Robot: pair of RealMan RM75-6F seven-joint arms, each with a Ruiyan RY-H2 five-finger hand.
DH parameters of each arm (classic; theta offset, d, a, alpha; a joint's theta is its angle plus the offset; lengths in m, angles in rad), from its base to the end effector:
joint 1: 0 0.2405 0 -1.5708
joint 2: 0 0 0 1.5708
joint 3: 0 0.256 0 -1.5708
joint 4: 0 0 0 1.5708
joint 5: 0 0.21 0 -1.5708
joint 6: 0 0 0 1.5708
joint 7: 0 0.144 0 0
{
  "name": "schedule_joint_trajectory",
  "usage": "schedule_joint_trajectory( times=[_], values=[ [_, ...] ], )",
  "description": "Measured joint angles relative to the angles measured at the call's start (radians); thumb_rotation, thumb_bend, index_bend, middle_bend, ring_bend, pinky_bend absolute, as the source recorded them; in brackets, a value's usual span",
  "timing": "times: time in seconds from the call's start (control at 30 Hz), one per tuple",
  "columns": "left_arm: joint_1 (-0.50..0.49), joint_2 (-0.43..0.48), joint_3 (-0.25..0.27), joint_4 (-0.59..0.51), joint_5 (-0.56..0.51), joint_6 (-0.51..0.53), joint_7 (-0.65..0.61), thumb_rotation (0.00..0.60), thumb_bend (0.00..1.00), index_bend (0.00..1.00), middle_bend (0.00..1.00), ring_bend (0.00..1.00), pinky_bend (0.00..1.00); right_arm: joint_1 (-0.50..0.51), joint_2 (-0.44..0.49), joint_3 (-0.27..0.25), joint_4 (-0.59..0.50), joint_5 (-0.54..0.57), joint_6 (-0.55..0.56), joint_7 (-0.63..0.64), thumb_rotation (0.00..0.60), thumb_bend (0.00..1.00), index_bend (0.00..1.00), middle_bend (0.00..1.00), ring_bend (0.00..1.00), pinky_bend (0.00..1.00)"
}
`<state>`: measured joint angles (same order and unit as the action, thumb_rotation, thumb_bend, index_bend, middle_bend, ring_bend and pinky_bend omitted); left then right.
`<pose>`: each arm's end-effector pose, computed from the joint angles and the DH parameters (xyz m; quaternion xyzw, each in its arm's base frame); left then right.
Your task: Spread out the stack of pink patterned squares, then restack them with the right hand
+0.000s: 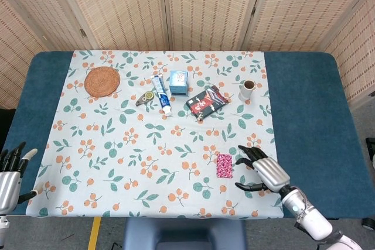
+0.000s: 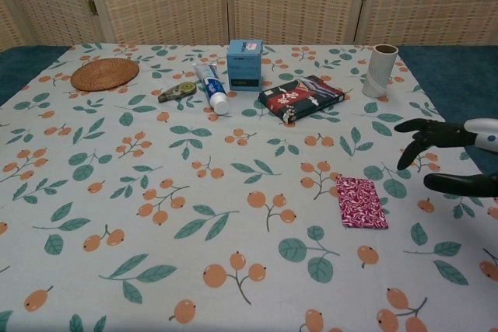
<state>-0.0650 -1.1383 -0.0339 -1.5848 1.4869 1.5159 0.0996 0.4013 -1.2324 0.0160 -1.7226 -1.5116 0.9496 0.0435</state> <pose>-0.3194 0.1717 0.1581 -0.6027 -0.3599 -0.3531 0.6186 -0.2307 -0.2299 0.0399 0.7336 -0.4870 0.3419 0.3283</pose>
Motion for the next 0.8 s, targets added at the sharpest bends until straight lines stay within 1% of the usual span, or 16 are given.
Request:
schedule_joint_trajectory(
  times=[0.27,0.5,0.8],
  values=[
    [0.000,-0.003,0.003,0.010,0.004,-0.006,-0.017,0.600,0.28,0.20,0.05,0.13,0.00,0.050,-0.053,0.009,0.020,0.067,-0.067,-0.101,0.111,0.26,0.27,0.02,0.00,0.00],
    [0.002,-0.004,0.003,0.016,0.003,-0.007,-0.023,0.600,0.28,0.22,0.05,0.14,0.00,0.087,-0.135,0.018,0.074,0.143,-0.099,-0.190,0.111,0.26,0.27,0.03,0.00,0.00],
    [0.006,-0.005,0.003,0.024,-0.002,-0.008,-0.035,0.600,0.28,0.23,0.05,0.14,0.00,0.118,-0.188,0.021,0.107,0.178,-0.107,-0.224,0.109,0.26,0.27,0.03,0.00,0.00]
  ],
)
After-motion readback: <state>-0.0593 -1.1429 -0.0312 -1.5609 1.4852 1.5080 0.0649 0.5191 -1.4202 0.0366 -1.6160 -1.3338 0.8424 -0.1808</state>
